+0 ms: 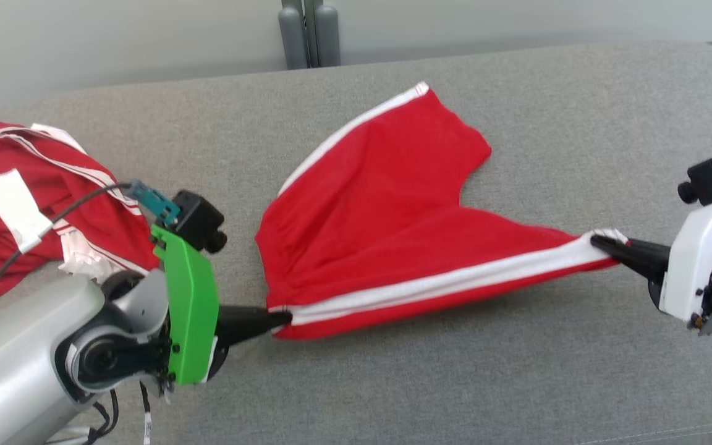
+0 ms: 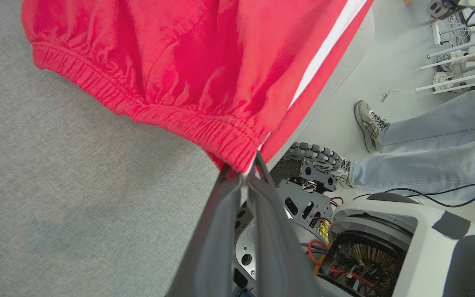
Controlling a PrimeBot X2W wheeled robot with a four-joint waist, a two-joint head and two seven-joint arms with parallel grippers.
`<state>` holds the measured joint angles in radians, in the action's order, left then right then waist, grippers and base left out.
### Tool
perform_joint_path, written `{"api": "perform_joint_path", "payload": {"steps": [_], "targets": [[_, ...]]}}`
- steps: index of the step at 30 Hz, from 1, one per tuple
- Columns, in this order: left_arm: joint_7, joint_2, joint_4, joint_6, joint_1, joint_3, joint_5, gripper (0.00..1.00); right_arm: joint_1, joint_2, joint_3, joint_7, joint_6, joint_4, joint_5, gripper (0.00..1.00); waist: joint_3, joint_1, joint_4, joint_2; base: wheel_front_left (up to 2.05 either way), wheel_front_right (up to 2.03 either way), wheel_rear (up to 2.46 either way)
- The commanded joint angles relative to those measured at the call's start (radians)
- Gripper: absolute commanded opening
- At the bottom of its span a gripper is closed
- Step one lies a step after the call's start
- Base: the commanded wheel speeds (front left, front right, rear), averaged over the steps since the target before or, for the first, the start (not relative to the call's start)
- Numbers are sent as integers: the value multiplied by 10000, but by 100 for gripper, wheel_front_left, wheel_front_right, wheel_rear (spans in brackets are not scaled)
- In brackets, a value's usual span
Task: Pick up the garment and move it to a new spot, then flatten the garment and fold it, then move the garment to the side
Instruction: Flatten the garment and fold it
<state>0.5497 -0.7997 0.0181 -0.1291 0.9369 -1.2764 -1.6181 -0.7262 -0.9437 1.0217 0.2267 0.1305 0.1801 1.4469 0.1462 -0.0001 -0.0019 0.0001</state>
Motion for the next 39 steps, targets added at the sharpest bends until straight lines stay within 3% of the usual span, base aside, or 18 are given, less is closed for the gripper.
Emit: {"api": "perform_joint_path", "payload": {"steps": [1, 8, 16, 26, 39], "targets": [[161, -196, 221, -23, -354, -8, -172, 0, 291, -258, 38, 136, 4, -261, 178, 0, -735, 1, -71, -1, 0, 0, 0], [744, -537, 862, 234, -918, -21, -744, 0, 846, -1133, -20, 513, 3, -1283, 727, 0, -608, 1, 129, -1, 0, 0, 0], [1797, -138, 461, 584, 24, 467, -2023, 0, -137, -1384, -445, 1337, 1, -1218, 729, 0, 505, 1, 746, -1, 0, 0, 0], [2850, 787, -1026, 688, 1536, 1078, -2732, 0, -2751, -675, -983, 3492, 3, 114, 624, 0, 2246, 1, 1565, -1, 0, 0, 0], [2836, 2033, -2762, 319, 2457, 1533, -2628, 0, -5423, 1120, -1077, 4529, 4, 2732, -467, 0, 3786, 1, 2470, -1, 0, 0, 0]]}}
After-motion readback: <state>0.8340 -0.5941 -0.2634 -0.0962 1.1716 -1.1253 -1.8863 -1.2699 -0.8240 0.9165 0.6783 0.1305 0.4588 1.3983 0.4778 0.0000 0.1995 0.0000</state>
